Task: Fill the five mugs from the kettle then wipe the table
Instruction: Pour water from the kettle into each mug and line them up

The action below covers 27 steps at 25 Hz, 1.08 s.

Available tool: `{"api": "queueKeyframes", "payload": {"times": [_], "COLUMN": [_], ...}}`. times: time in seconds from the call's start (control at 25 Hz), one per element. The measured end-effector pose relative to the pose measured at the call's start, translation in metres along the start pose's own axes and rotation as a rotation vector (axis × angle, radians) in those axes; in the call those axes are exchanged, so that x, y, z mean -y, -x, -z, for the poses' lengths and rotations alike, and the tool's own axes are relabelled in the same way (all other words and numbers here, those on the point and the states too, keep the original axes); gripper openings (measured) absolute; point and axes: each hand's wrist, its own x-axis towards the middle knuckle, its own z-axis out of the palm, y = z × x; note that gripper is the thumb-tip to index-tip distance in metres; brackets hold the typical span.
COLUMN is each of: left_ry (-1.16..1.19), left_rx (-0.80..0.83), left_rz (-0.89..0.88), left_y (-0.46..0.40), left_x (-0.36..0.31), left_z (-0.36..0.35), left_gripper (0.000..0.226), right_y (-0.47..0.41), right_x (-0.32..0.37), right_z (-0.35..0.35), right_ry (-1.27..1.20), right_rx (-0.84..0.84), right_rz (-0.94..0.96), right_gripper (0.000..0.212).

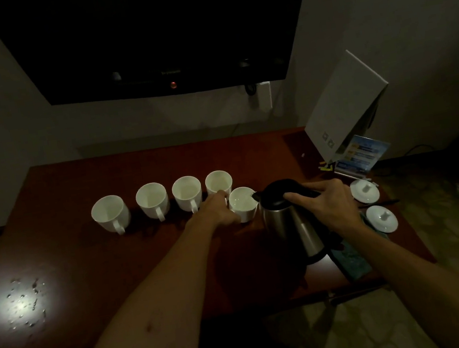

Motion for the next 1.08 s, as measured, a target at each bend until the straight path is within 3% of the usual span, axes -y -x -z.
{"api": "queueKeyframes", "payload": {"times": [1.08], "left_ry": [-0.057], "left_rx": [-0.038], "left_rz": [-0.028], "left_y": [-0.013], "left_x": [0.003], "left_z": [-0.005], "left_gripper": [0.087], "right_y": [-0.005], "right_x": [-0.008], "right_z": [-0.003], "right_ry": [0.078], "right_rx": [-0.024], "right_rz": [-0.012], "right_gripper": [0.062]}}
